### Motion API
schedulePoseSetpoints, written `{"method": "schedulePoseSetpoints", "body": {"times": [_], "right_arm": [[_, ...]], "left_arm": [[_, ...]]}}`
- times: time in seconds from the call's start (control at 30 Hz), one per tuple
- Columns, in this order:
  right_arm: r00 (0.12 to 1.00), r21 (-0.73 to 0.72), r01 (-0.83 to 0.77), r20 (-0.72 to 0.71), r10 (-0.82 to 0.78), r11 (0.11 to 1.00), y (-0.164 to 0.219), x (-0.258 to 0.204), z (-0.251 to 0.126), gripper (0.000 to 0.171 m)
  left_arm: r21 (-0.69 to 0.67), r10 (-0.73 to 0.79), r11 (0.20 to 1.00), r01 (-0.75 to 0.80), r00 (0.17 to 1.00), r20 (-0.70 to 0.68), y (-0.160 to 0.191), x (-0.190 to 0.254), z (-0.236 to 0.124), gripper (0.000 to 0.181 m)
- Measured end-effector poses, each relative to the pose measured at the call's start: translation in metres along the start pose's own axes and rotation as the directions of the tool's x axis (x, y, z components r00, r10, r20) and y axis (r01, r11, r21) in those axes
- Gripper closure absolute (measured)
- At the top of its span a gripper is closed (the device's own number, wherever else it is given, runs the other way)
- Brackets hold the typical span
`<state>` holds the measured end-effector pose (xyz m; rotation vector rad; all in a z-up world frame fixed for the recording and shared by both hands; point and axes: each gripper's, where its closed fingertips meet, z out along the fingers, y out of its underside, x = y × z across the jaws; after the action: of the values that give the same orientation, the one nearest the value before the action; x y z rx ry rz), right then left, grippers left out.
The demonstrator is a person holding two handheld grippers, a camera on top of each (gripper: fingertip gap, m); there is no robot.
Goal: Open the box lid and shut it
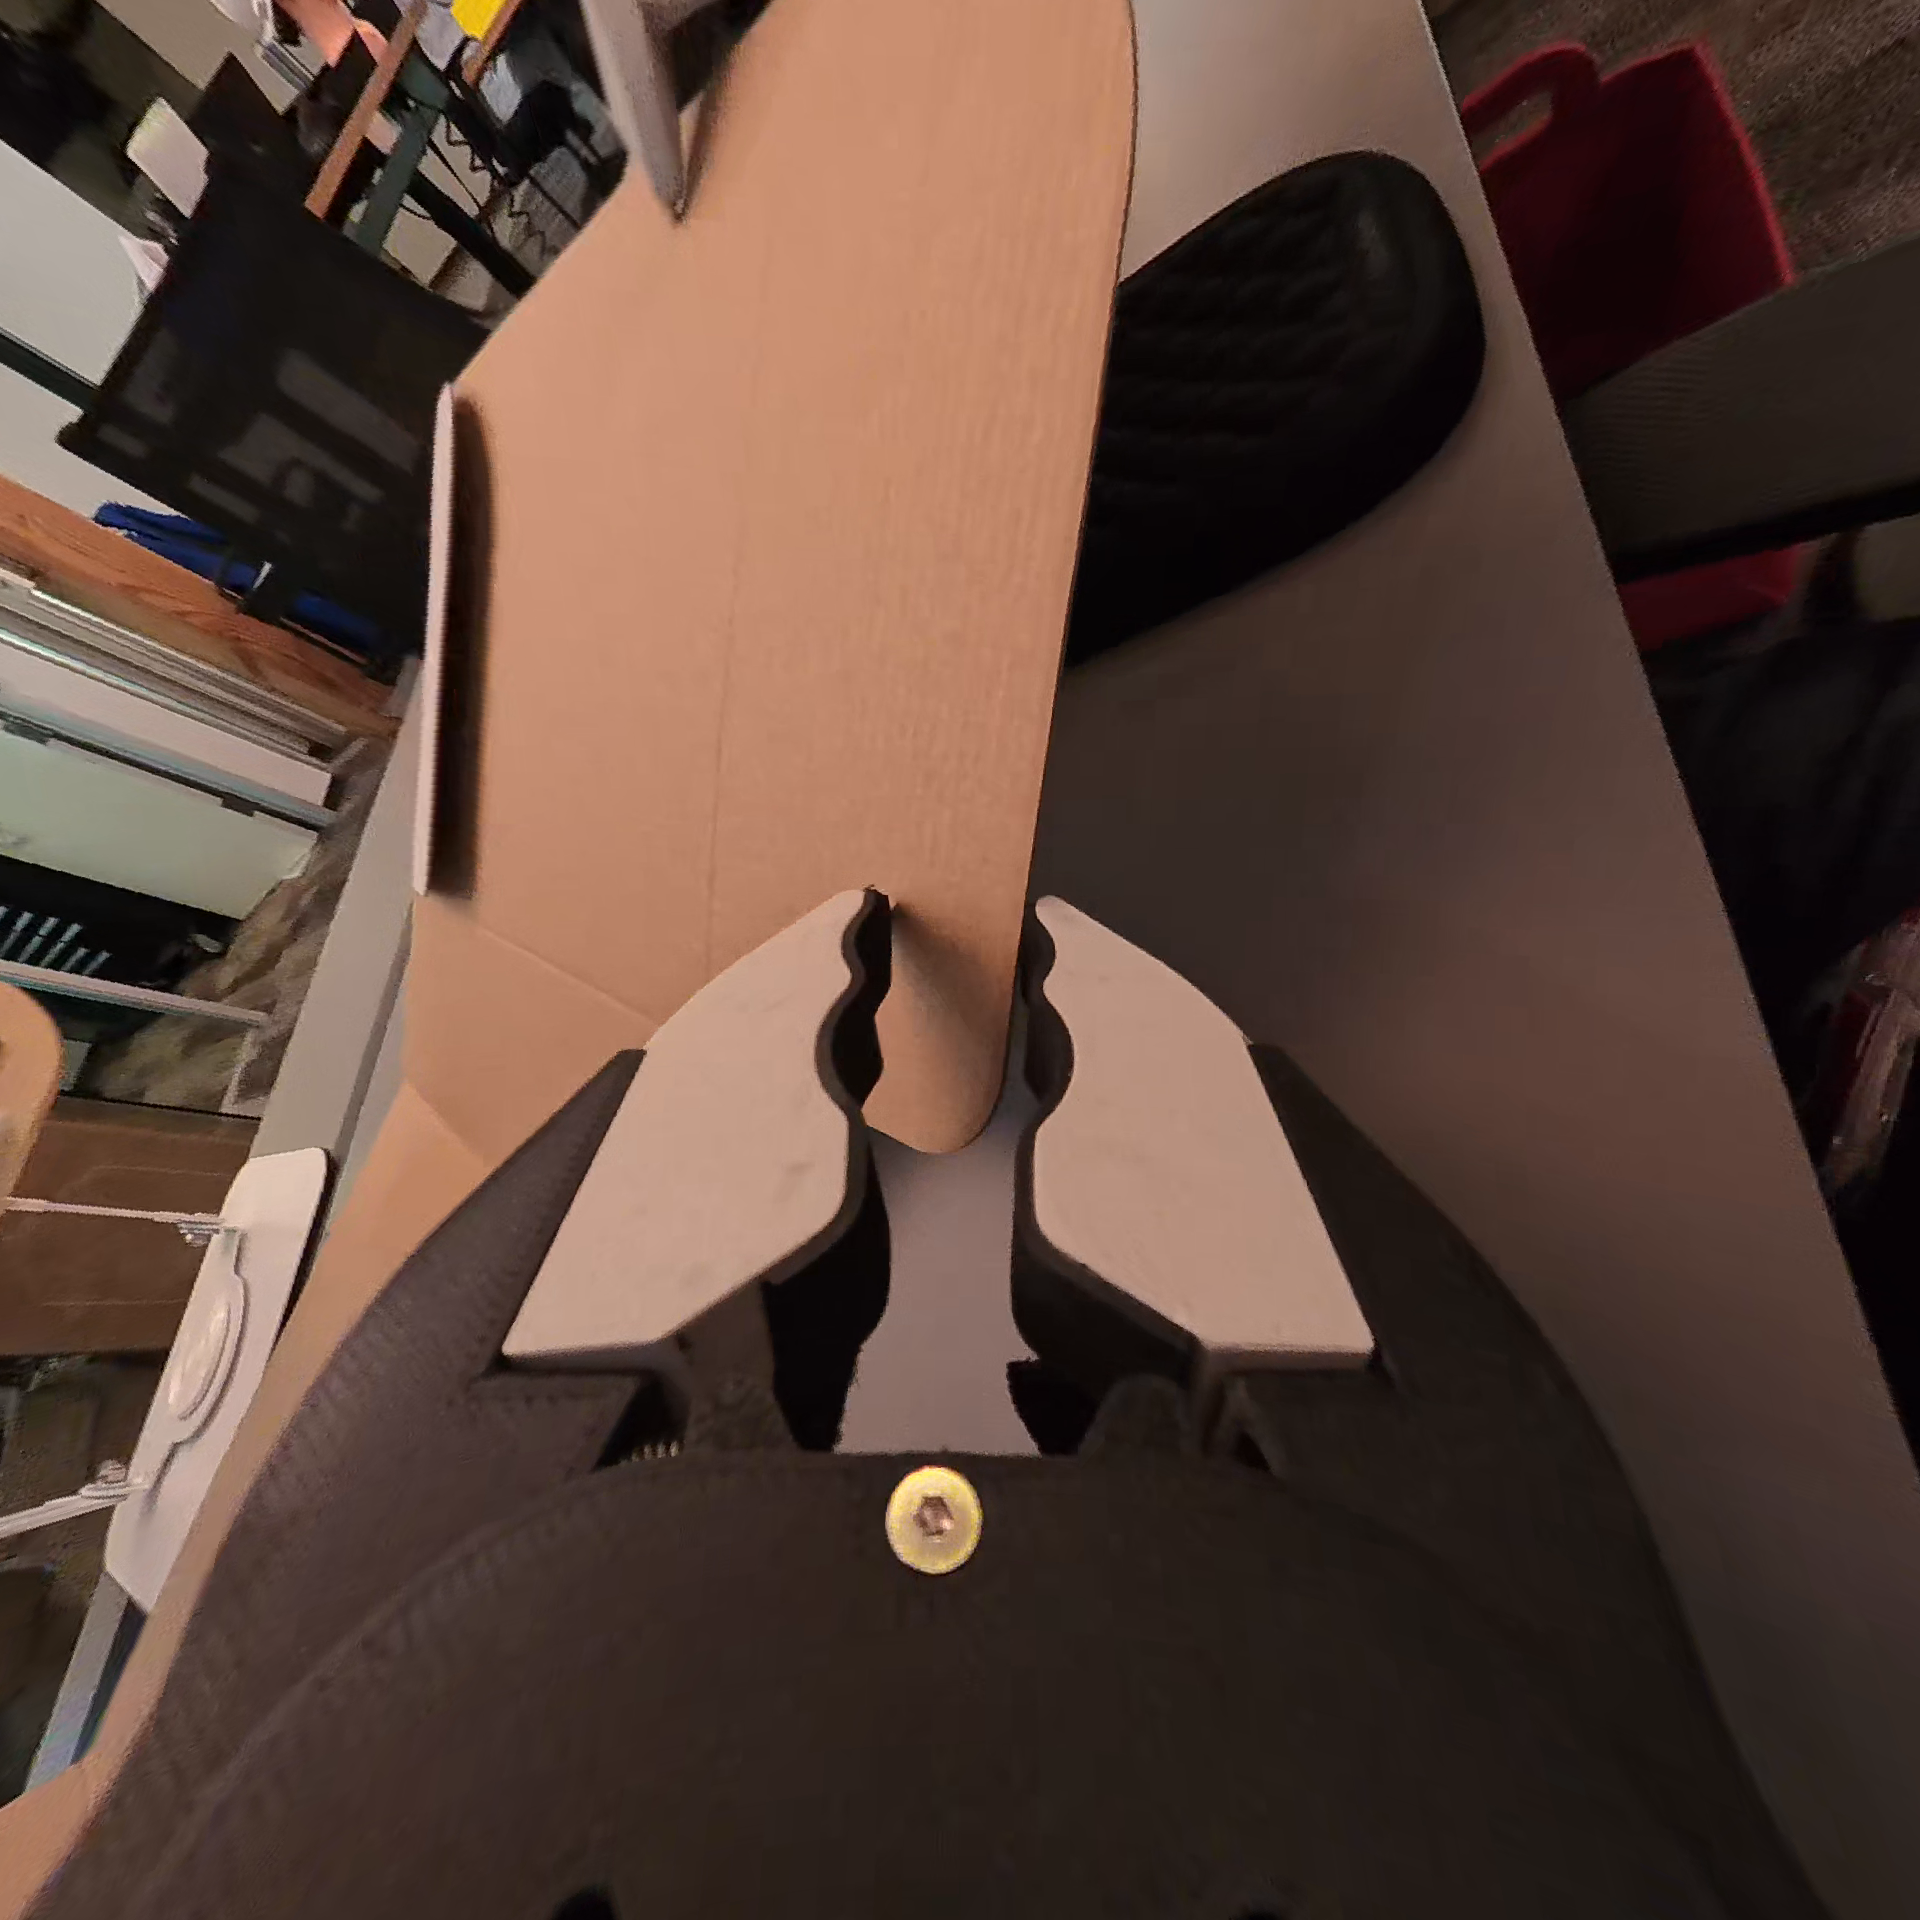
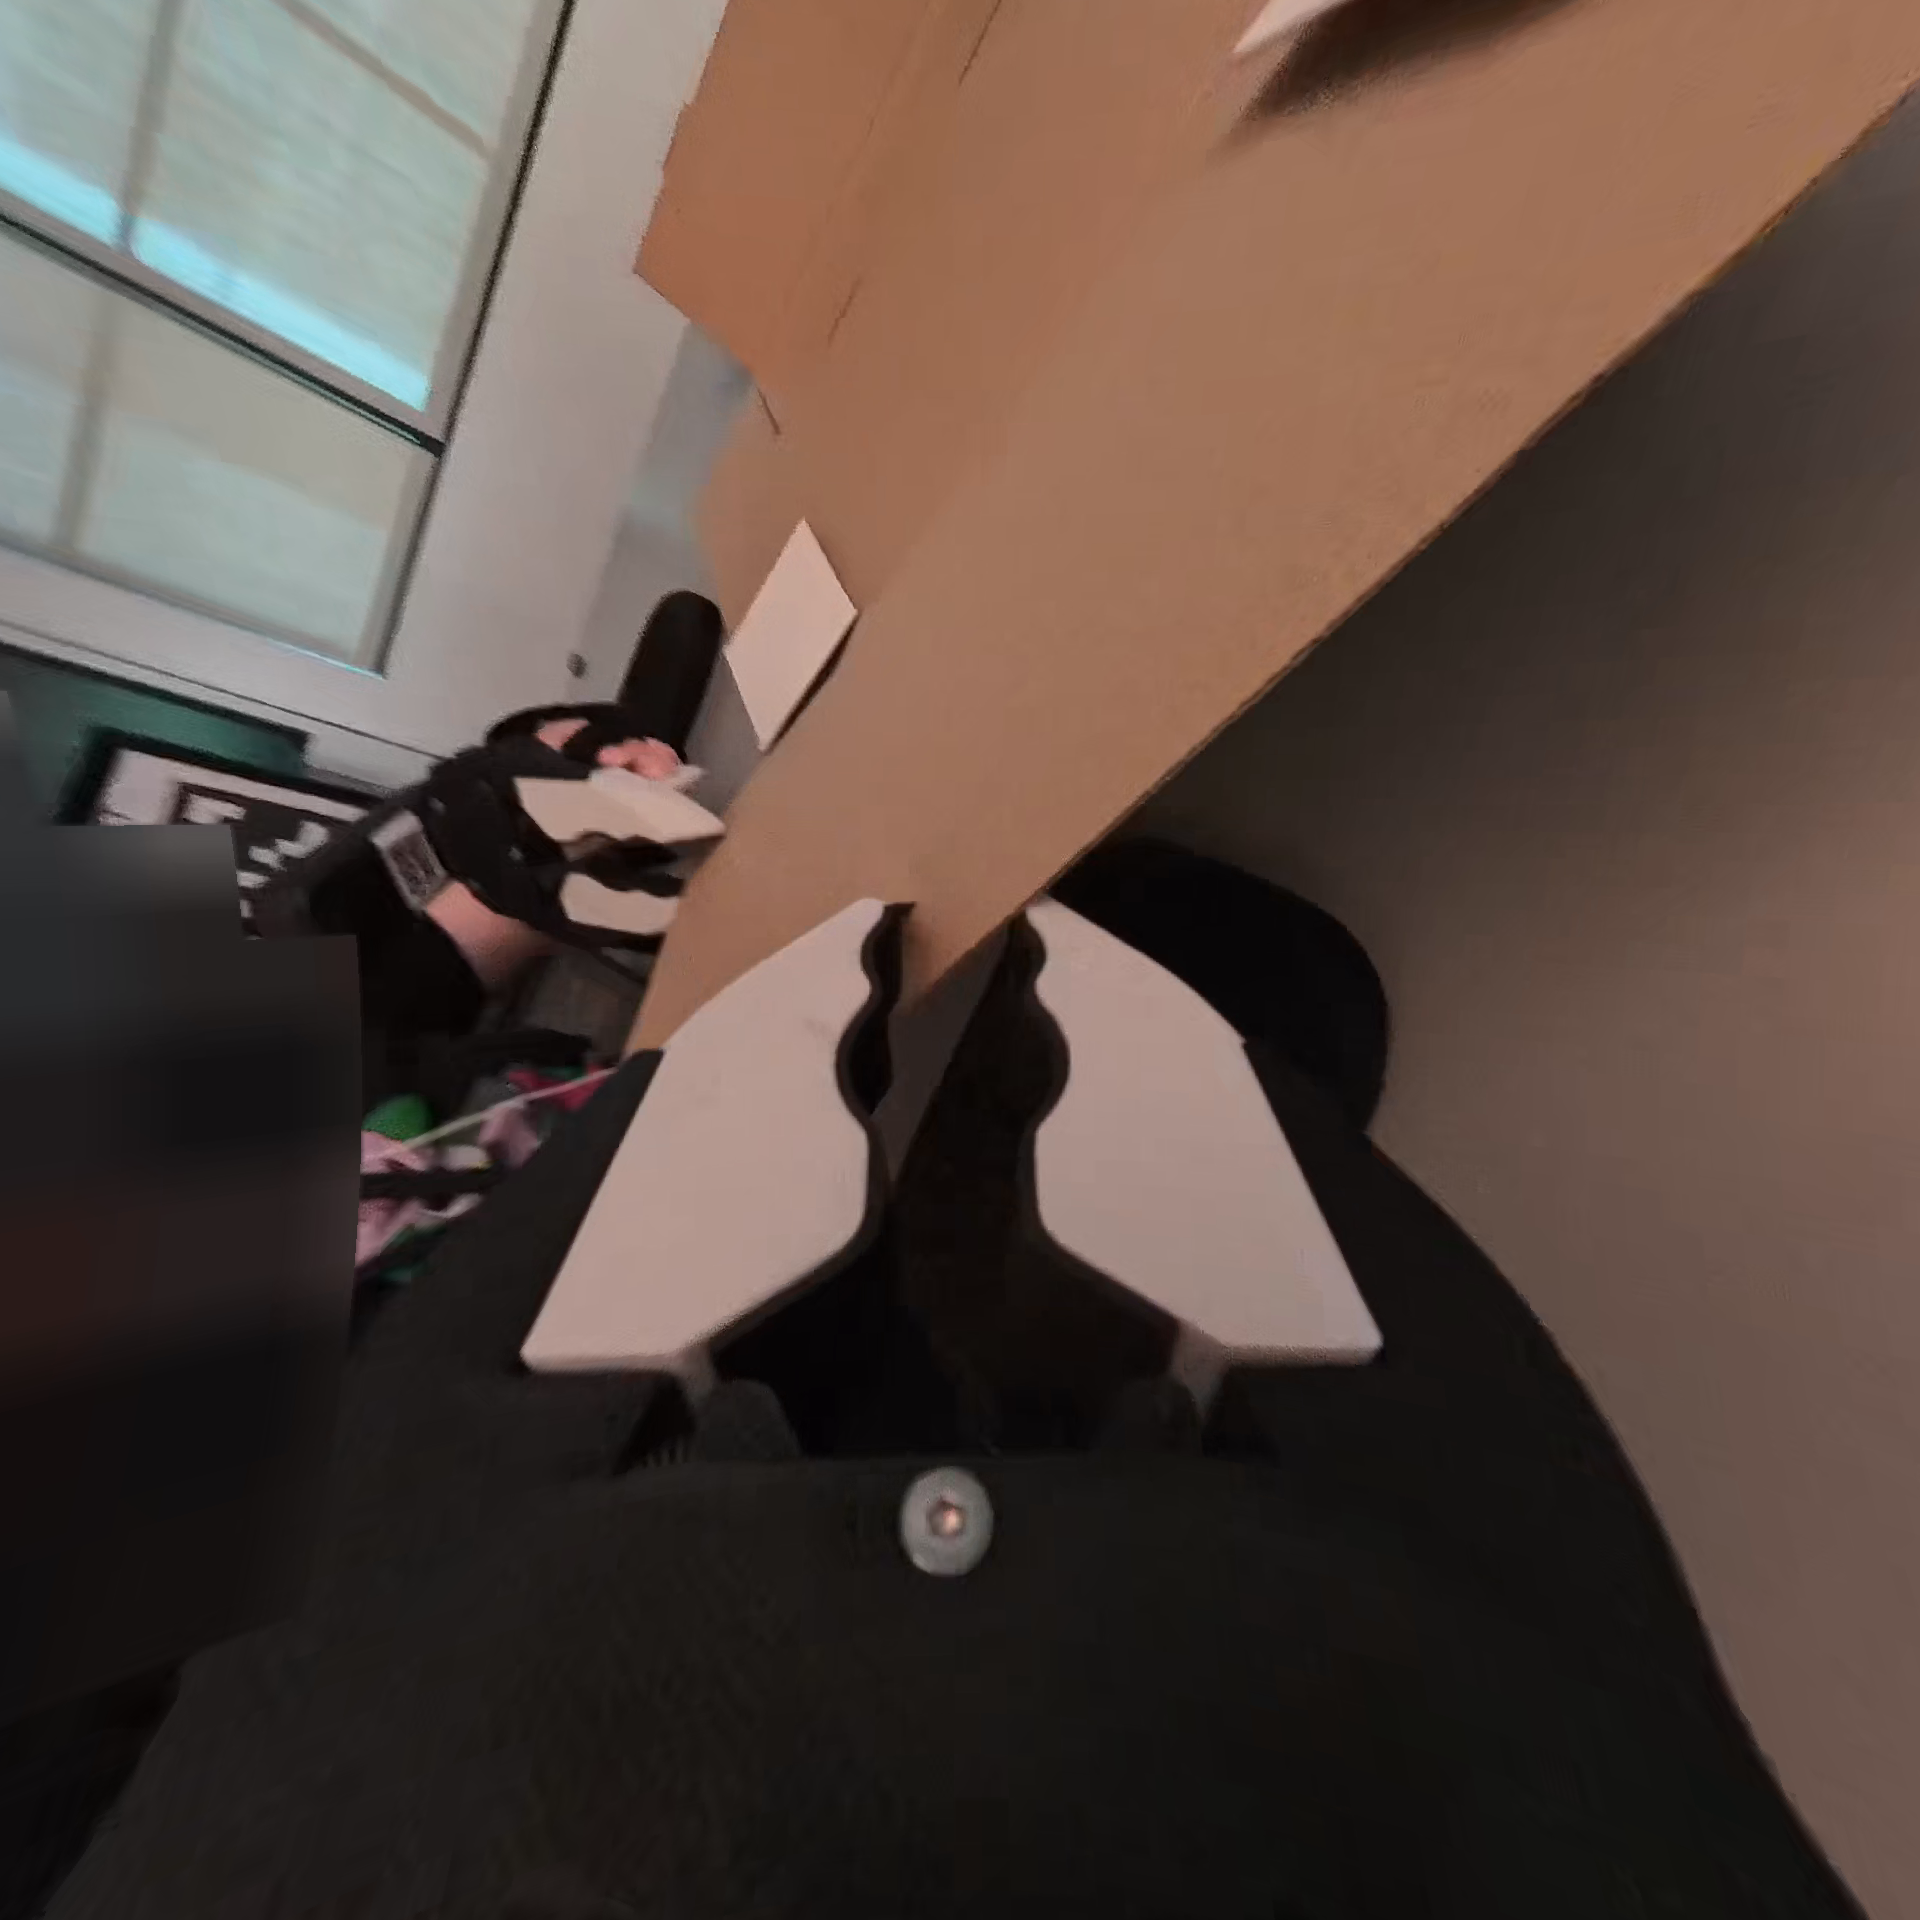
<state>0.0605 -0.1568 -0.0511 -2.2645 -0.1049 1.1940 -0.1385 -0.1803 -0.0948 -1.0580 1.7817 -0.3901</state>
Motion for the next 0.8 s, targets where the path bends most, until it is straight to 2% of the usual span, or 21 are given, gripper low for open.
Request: {"method": "schedulePoseSetpoints", "body": {"times": [0.07, 0.1, 0.13, 0.2, 0.23, 0.27, 0.3, 0.33, 0.4, 0.47, 0.53, 0.57, 0.67, 0.7, 0.8], "right_arm": [[0.949, 0.057, 0.292, -0.141, -0.282, 0.955, -0.004, -0.005, -0.02, 0.137], [0.858, 0.073, 0.495, -0.202, -0.473, 0.866, -0.003, -0.016, -0.029, 0.137], [0.706, 0.049, 0.686, -0.285, -0.648, 0.726, 0.003, -0.025, -0.035, 0.137], [0.296, -0.092, 0.919, -0.481, -0.825, 0.383, 0.017, -0.039, -0.039, 0.129], [0.064, -0.18, 0.965, -0.548, -0.834, 0.192, 0.022, -0.049, -0.038, 0.12], [-0.127, -0.277, 0.96, -0.574, -0.809, 0.046, 0.028, -0.058, -0.034, 0.117], [-0.229, -0.362, 0.932, -0.564, -0.794, -0.012, 0.033, -0.062, -0.028, 0.112], [-0.295, -0.423, 0.905, -0.545, -0.785, -0.047, 0.037, -0.065, -0.023, 0.104], [-0.474, -0.501, 0.842, -0.516, -0.714, -0.198, 0.037, -0.084, -0.013, 0.101], [-0.574, -0.559, 0.776, -0.435, -0.694, -0.292, 0.037, -0.092, -0.001, 0.101], [-0.617, -0.584, 0.731, -0.346, -0.707, -0.353, 0.036, -0.09, 0.011, 0.107], [-0.636, -0.591, 0.709, -0.3, -0.711, -0.385, 0.036, -0.088, 0.018, 0.115], [-0.693, -0.627, 0.629, -0.187, -0.696, -0.459, 0.034, -0.081, 0.026, 0.163], [-0.693, -0.628, 0.626, -0.177, -0.699, -0.461, 0.032, -0.081, 0.026, 0.167], [-0.621, -0.592, 0.695, -0.208, -0.756, -0.408, 0.028, -0.084, 0.024, 0.165]], "left_arm": [[0.005, -0.01, 1.0, 0.01, 1.0, 0.0, -0.002, -0.002, -0.001, 0.158], [0.01, -0.013, 1.0, 0.013, 1.0, 0.006, -0.003, -0.003, -0.002, 0.158], [0.016, -0.018, 1.0, 0.017, 1.0, 0.011, -0.004, -0.004, -0.002, 0.158], [0.028, -0.034, 0.999, 0.033, 0.999, 0.019, -0.006, -0.007, -0.004, 0.158], [0.032, -0.038, 0.999, 0.038, 0.999, 0.021, -0.007, -0.008, -0.005, 0.158], [0.033, -0.039, 0.999, 0.038, 0.999, 0.022, -0.008, -0.009, -0.005, 0.158], [0.033, -0.036, 0.999, 0.036, 0.999, 0.023, -0.008, -0.01, -0.006, 0.158], [0.036, -0.032, 0.999, 0.032, 0.999, 0.024, -0.009, -0.011, -0.006, 0.158], [0.04, -0.024, 0.999, 0.024, 1.0, 0.013, -0.01, -0.009, -0.006, 0.158], [0.044, -0.007, 0.999, 0.007, 1.0, 0.007, -0.011, -0.006, -0.006, 0.158], [0.049, 0.005, 0.999, -0.005, 1.0, 0.007, -0.012, -0.004, -0.006, 0.158], [0.056, 0.006, 0.998, -0.006, 1.0, 0.004, -0.012, -0.003, -0.006, 0.158], [0.101, 0.011, 0.995, -0.008, 0.999, -0.032, -0.017, 0.003, -0.007, 0.158], [0.116, 0.028, 0.993, -0.022, 0.999, -0.042, -0.017, 0.004, -0.008, 0.157], [0.163, 0.097, 0.982, -0.095, 0.995, -0.003, -0.009, -0.006, -0.012, 0.132]]}}
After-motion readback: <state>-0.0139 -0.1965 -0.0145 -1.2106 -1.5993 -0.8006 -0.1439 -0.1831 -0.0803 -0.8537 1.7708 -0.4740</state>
